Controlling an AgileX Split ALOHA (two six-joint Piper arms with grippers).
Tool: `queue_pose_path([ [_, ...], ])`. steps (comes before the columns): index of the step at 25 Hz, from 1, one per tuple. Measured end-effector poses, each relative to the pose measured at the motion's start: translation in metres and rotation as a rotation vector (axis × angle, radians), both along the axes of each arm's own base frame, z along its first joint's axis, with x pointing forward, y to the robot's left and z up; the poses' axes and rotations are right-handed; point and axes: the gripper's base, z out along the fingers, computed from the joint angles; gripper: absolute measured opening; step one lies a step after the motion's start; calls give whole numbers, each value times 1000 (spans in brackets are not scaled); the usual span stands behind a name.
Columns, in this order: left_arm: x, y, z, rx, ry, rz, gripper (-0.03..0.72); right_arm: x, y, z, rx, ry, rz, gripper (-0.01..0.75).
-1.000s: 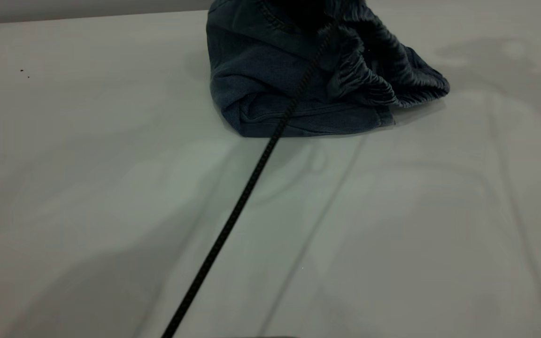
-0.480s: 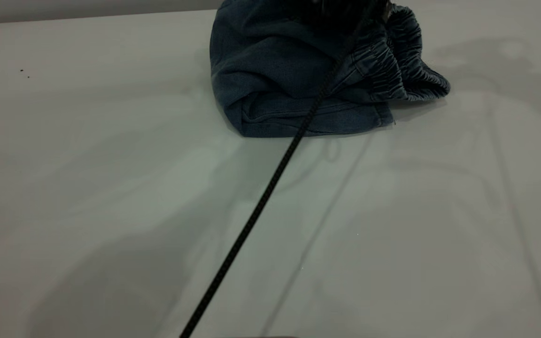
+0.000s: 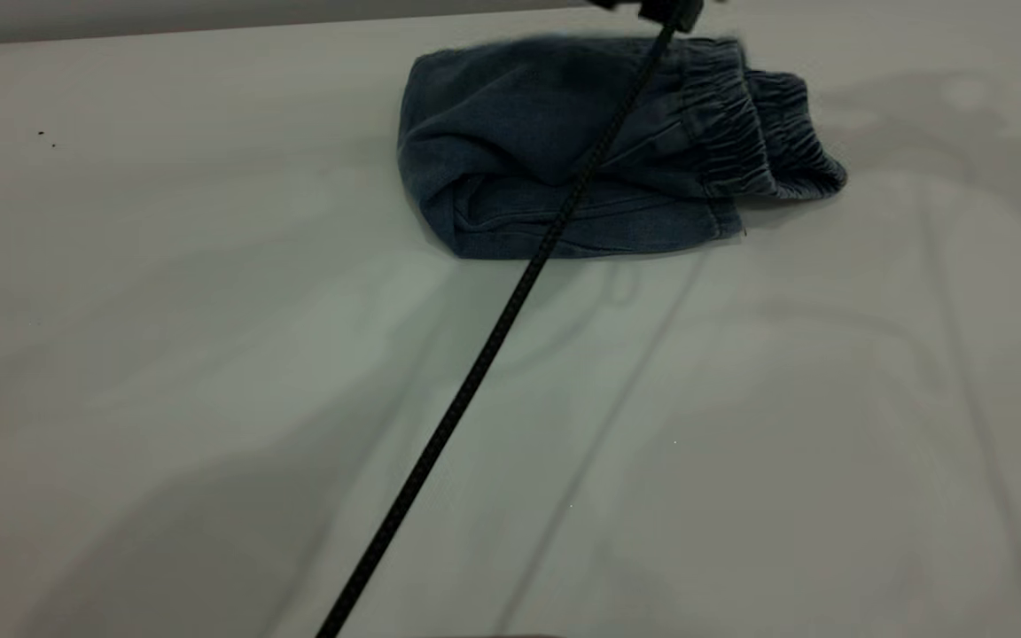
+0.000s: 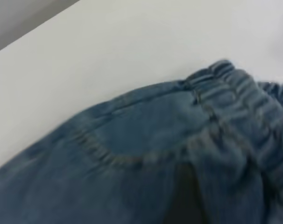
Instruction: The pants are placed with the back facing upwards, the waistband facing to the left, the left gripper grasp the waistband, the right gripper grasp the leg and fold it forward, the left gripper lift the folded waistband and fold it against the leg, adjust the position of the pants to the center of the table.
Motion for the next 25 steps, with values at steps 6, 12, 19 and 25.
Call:
queue_pose_path([
  [6, 1, 13, 17, 172, -66, -52, 552, 0, 0, 0, 0, 0, 0, 510],
  [12, 19, 18, -47, 116, -35, -6, 553, 0, 0, 0, 0, 5, 3, 510],
  [19, 14, 23, -91, 199, 81, 10, 524, -1, 0, 0, 0, 10, 6, 510],
  [25, 2, 40, -90, 405, 300, 76, 484, -1, 0, -1, 0, 11, 6, 510],
])
